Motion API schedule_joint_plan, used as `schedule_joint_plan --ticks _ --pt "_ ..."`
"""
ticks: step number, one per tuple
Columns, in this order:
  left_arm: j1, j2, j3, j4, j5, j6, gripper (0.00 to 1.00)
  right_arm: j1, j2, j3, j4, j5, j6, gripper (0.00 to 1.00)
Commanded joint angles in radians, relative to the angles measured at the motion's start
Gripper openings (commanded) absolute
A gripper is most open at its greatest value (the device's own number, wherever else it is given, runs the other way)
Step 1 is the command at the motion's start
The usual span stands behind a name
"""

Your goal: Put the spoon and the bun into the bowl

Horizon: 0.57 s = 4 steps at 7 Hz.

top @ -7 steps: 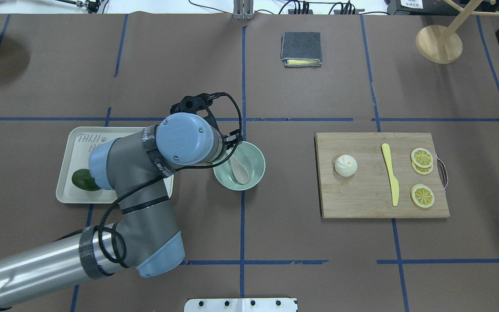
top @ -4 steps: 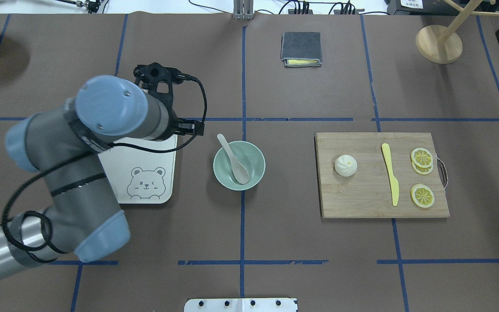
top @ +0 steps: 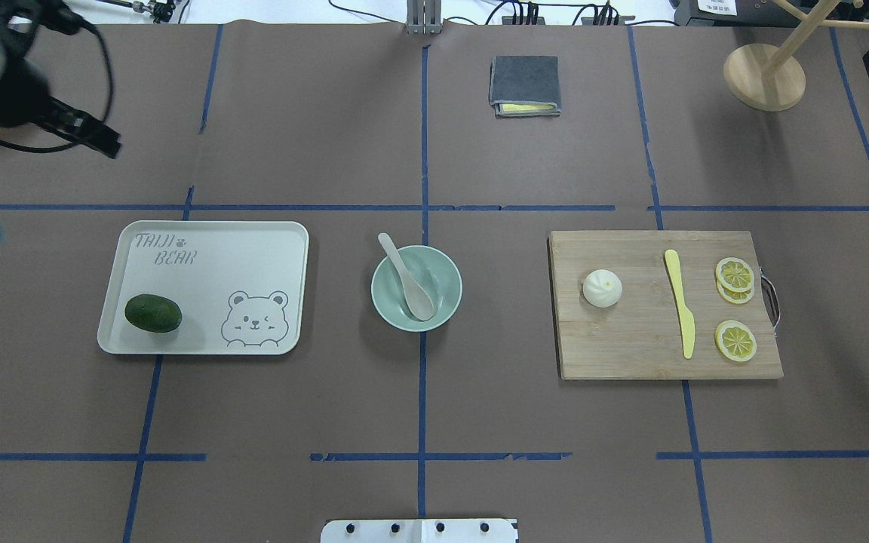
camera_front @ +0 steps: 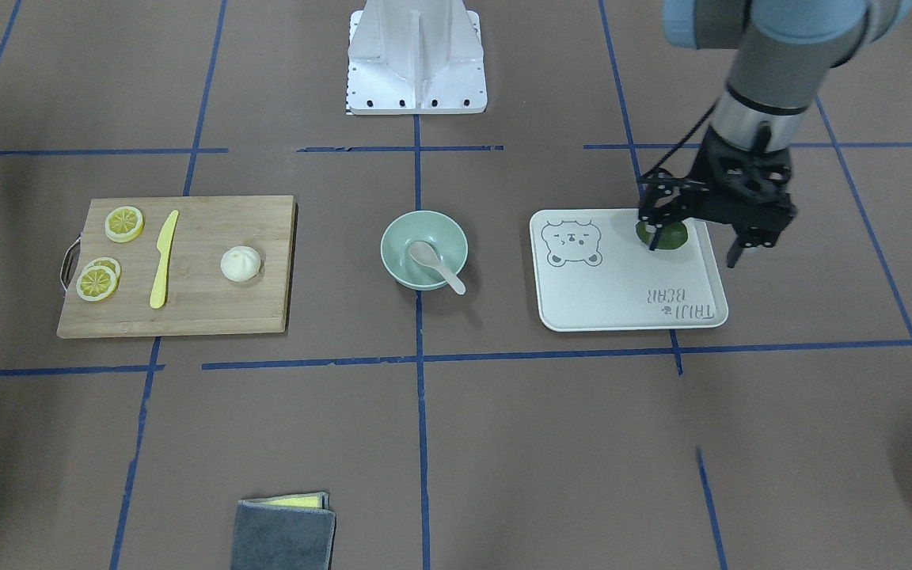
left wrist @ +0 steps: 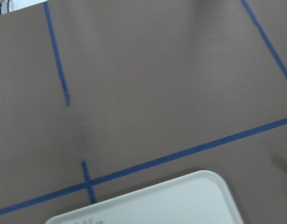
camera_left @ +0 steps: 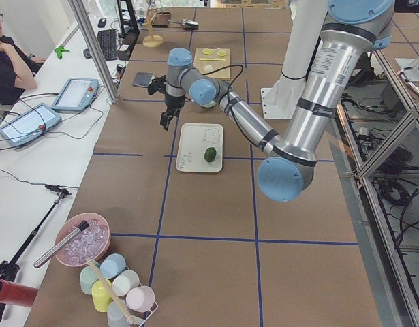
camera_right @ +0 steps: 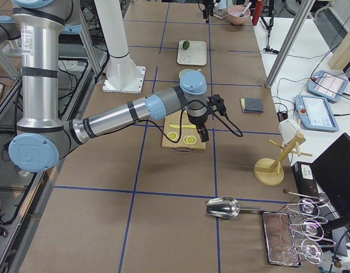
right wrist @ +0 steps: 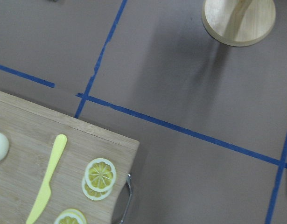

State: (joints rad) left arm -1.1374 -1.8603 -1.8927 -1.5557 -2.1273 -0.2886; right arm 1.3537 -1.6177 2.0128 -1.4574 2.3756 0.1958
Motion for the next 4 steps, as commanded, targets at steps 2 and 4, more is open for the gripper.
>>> schedule_joint_plan --ticks 2,4 --pt "-0.284 0.149 0.189 0.034 -0.110 0.333 1.00 -0.192 0.105 0.018 0.038 -0.048 0.305 1.00" --pt "-0.387 0.347 0.179 0.020 -0.285 0.466 1.00 -0.341 0.137 0.026 0.041 -0.166 0.456 1.00"
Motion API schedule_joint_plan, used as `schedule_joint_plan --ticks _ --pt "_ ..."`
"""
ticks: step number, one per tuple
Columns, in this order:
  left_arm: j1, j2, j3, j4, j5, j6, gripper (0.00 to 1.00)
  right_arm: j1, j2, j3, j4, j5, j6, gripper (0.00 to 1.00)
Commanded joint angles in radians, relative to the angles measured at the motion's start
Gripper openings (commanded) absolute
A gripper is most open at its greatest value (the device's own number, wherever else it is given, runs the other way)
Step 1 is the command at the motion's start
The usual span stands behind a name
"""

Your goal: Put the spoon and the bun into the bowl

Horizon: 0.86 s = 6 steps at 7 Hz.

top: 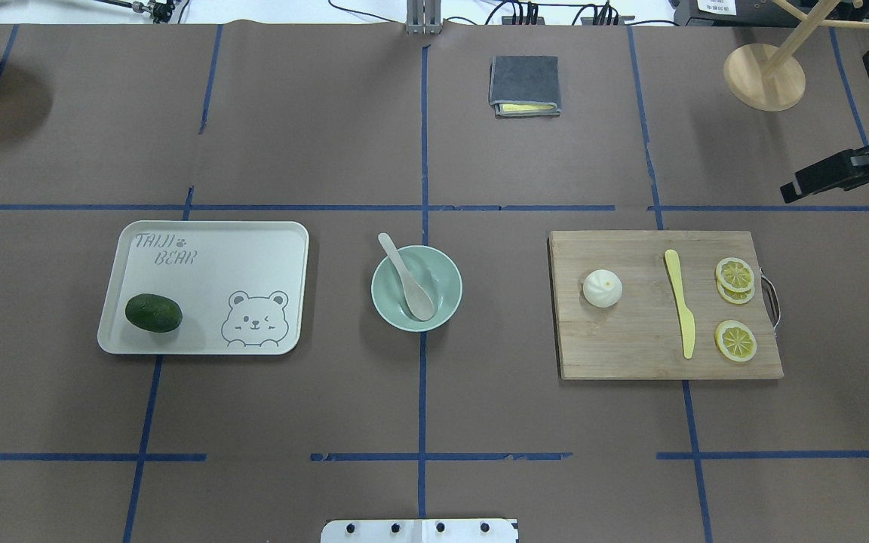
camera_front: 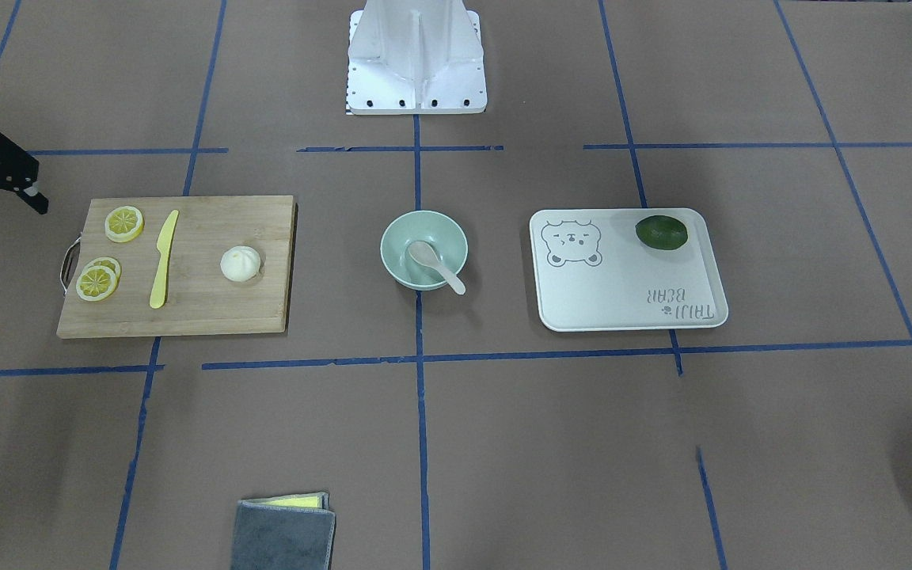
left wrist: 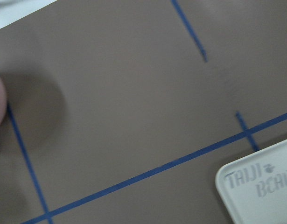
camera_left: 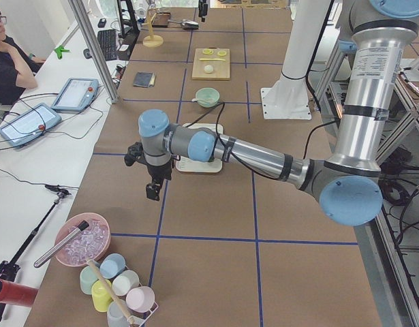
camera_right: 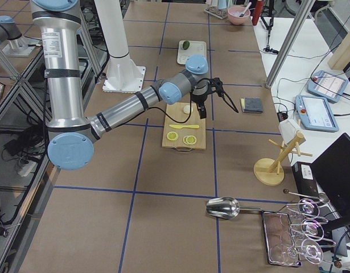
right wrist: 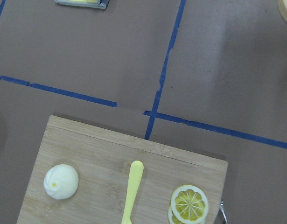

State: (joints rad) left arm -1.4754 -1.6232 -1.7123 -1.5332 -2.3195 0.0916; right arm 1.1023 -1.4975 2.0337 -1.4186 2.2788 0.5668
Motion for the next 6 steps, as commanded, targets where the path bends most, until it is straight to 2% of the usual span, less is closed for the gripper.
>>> schedule_joint_plan --ticks 1,4,6 --pt "-0.052 0.132 -0.006 0.004 -0.093 0.094 1.00 -0.178 0.017 0.003 0.007 -0.161 0.138 1.00" --pt "-0.048 0.120 -0.001 0.004 -0.092 0.089 1.00 -0.402 0.117 -0.082 0.037 -0.393 0.271 1.00" --pt "-0.048 0.120 -0.004 0.002 -0.095 0.088 1.00 -0.433 0.193 -0.145 0.037 -0.409 0.284 1.00"
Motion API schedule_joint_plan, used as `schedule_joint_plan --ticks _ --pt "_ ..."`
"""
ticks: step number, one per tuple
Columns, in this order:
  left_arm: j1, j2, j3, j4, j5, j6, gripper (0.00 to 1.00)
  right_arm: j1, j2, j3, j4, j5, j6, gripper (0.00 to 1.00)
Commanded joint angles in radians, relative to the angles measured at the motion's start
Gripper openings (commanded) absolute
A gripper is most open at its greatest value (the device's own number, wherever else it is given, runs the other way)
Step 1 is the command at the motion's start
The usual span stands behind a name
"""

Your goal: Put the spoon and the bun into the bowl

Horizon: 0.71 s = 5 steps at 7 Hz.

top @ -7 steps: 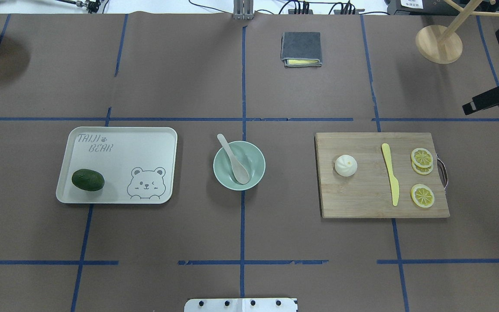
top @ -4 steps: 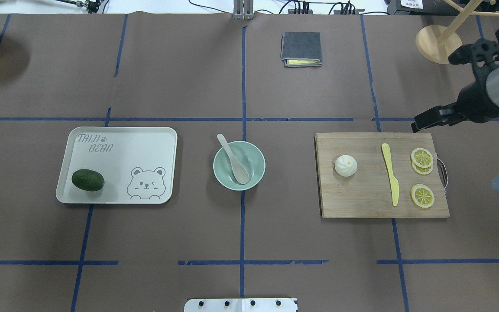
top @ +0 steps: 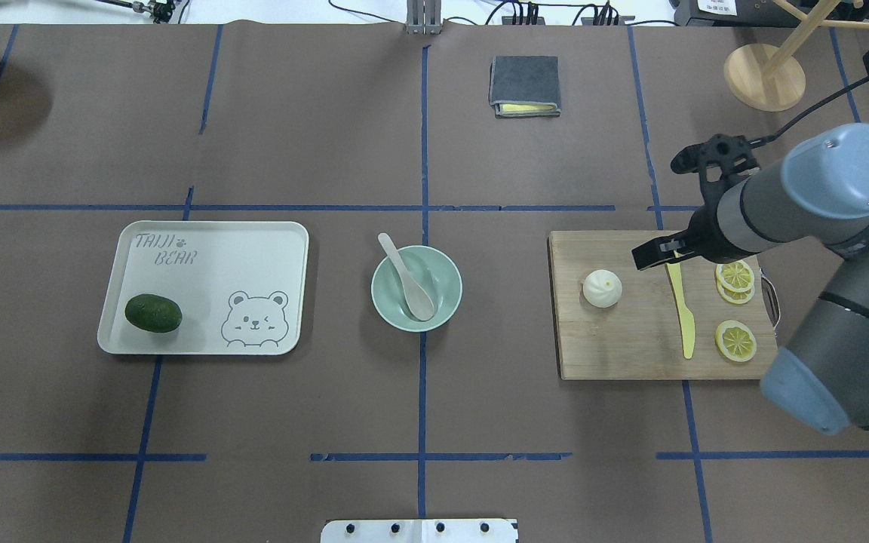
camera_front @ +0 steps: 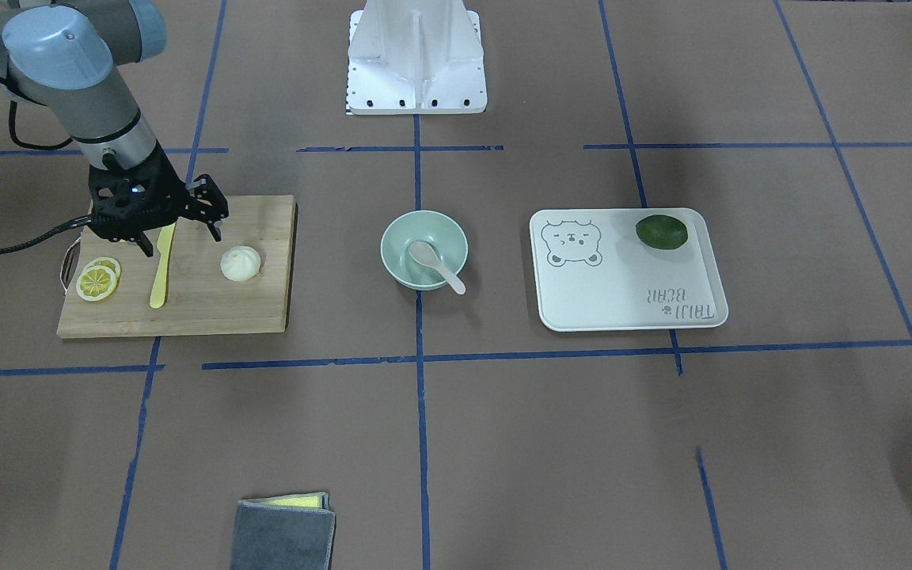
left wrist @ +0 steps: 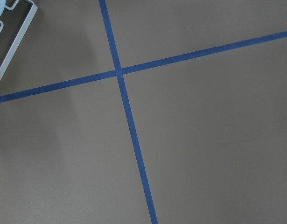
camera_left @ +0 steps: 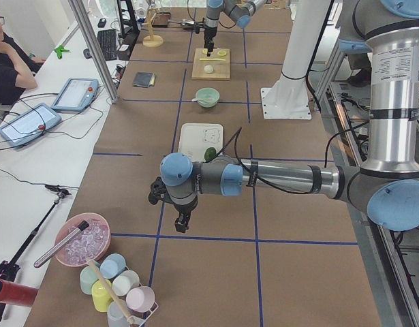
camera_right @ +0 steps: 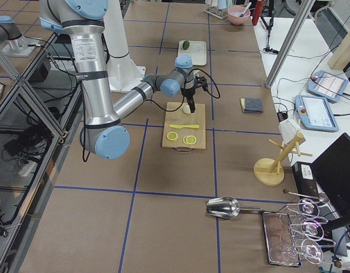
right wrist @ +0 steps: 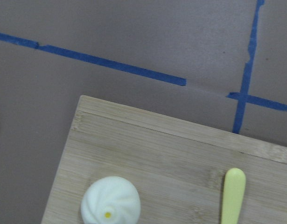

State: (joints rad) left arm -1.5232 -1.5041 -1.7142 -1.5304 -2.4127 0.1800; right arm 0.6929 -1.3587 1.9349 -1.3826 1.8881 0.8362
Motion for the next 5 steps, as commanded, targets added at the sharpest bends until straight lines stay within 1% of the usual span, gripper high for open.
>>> schedule_joint_plan --ticks 1,2,3,5 --pt "0.000 -0.001 -0.004 -0.001 -0.002 0.001 1.00 -0.032 0.079 -0.085 0.001 -0.017 0.018 1.00" --pt "0.000 -0.001 -0.002 -0.002 -0.002 0.000 1.00 -0.038 0.078 -0.094 0.002 -0.018 0.020 1.00" --pt "0.000 -0.002 -0.001 -0.002 -0.002 0.000 1.00 -0.052 0.078 -0.097 0.001 -0.018 0.020 0.94" --pt "0.000 -0.002 -0.001 -0.002 -0.002 0.000 1.00 -0.072 0.078 -0.112 0.001 -0.020 0.020 0.91"
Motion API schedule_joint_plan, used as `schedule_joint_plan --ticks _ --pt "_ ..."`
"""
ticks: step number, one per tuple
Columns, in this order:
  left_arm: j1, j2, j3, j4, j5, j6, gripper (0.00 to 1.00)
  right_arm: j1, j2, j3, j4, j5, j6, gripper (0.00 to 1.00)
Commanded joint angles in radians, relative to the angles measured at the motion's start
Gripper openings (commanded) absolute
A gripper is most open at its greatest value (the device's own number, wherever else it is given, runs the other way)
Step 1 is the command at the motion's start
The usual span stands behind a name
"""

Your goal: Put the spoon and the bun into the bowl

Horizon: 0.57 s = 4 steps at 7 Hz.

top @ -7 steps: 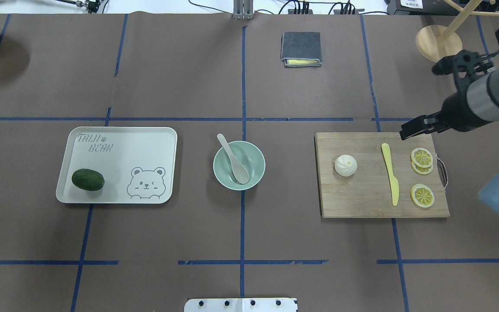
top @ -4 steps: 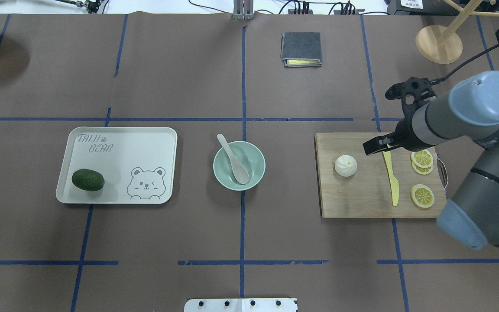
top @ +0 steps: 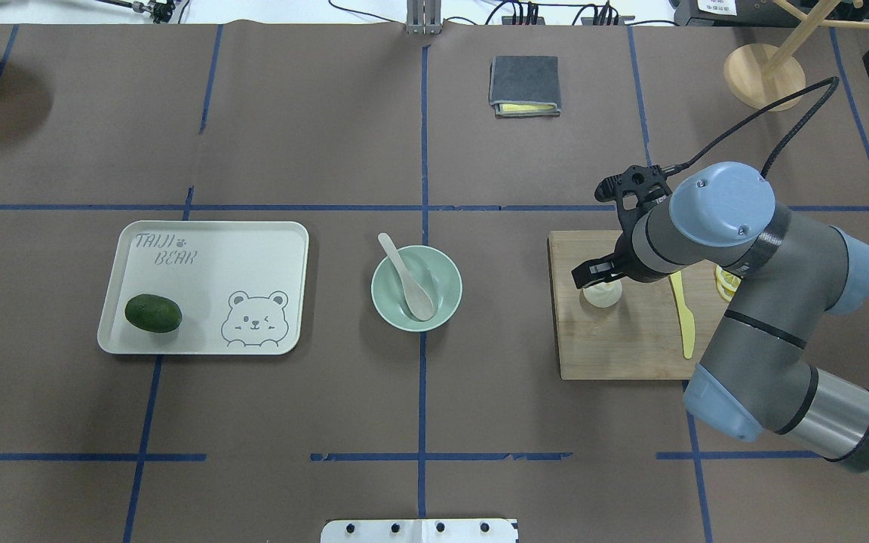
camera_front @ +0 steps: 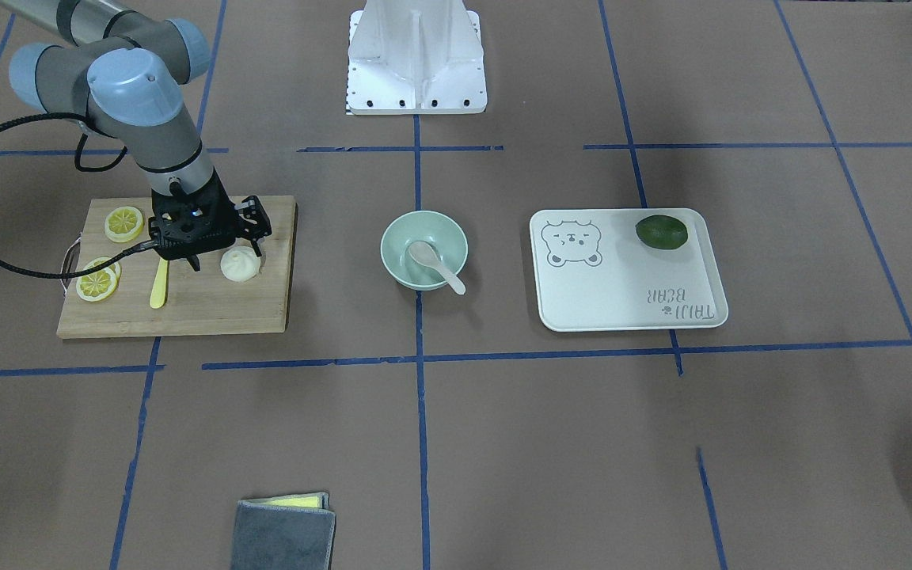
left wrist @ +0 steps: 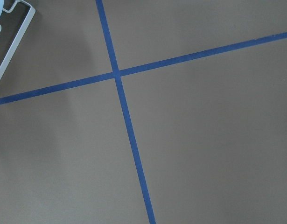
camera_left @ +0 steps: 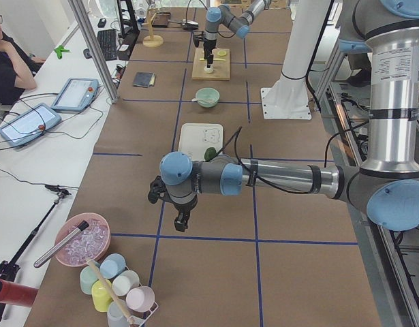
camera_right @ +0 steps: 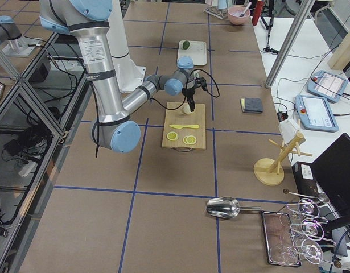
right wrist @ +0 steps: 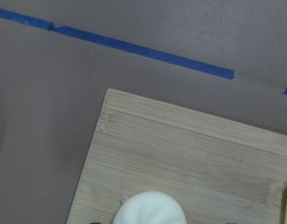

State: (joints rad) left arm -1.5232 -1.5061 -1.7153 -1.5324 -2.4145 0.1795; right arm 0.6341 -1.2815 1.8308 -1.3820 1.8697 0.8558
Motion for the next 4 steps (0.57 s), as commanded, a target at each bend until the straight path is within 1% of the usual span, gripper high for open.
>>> schedule_joint_plan --ticks 1,2,3,4 --pt "0.000 0.000 0.002 0.000 0.000 0.000 1.00 -0.020 0.001 -0.013 0.000 -0.001 0.000 0.88" --pt "0.000 0.000 0.000 0.000 0.000 0.000 1.00 -0.022 0.002 -0.015 0.000 0.000 0.000 0.61" --pt "0.000 0.001 0.000 0.000 0.000 0.000 1.00 -0.020 0.001 -0.013 0.000 0.000 -0.004 0.01" --pt "0.000 0.001 0.000 0.000 0.000 0.000 1.00 -0.020 0.004 -0.012 0.000 0.000 0.000 0.00"
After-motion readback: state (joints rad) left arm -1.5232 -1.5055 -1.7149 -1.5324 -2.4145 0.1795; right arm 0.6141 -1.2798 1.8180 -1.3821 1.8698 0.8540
